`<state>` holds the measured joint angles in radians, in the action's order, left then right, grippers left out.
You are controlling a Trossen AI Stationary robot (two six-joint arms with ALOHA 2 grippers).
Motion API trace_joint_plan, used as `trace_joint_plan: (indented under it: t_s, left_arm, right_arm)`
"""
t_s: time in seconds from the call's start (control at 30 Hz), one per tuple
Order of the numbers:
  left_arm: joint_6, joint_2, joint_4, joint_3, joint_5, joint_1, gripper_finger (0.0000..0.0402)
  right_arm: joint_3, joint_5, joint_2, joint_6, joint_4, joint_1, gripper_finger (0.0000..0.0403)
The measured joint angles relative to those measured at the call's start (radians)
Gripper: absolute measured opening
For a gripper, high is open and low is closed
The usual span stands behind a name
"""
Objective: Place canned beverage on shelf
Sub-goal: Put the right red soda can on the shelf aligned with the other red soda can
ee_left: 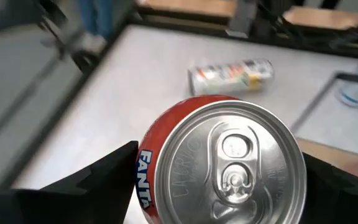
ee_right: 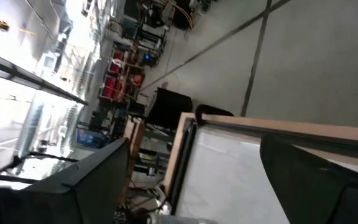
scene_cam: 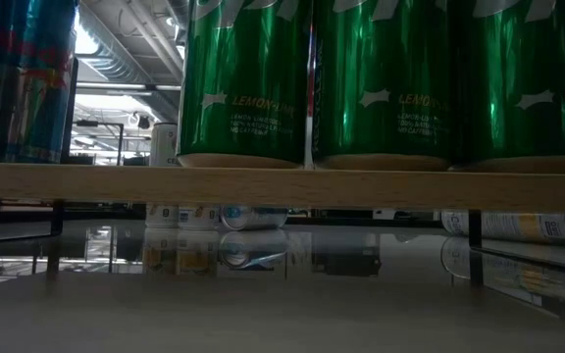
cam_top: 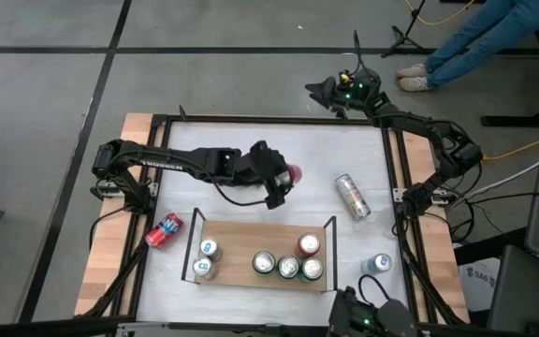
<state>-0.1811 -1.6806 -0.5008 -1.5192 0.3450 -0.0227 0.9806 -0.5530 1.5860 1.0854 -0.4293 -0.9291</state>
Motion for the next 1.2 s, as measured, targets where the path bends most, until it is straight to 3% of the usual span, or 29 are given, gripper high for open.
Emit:
trace_joint_plan:
  t_s: [0.17,0.7,1.2]
  left_arm:
    - [-0.088,0.000,-0.070,0.000,-0.078,-0.014,0.0314]
    - [-0.285,-0.035,-0.127,0.000,-0.079,-0.172,0.0314]
    - [-0.348,-0.136,-0.128,0.000,-0.179,-0.200,0.0314]
  right_arm:
    - [0.000,-0.017,0.000,-0.073,0.065,0.000,0.0347]
    - [0.000,0.000,0.000,-0.270,0.134,0.106,0.0347]
    - [0.000,-0.008,0.000,-0.362,0.150,0.231,0.0347]
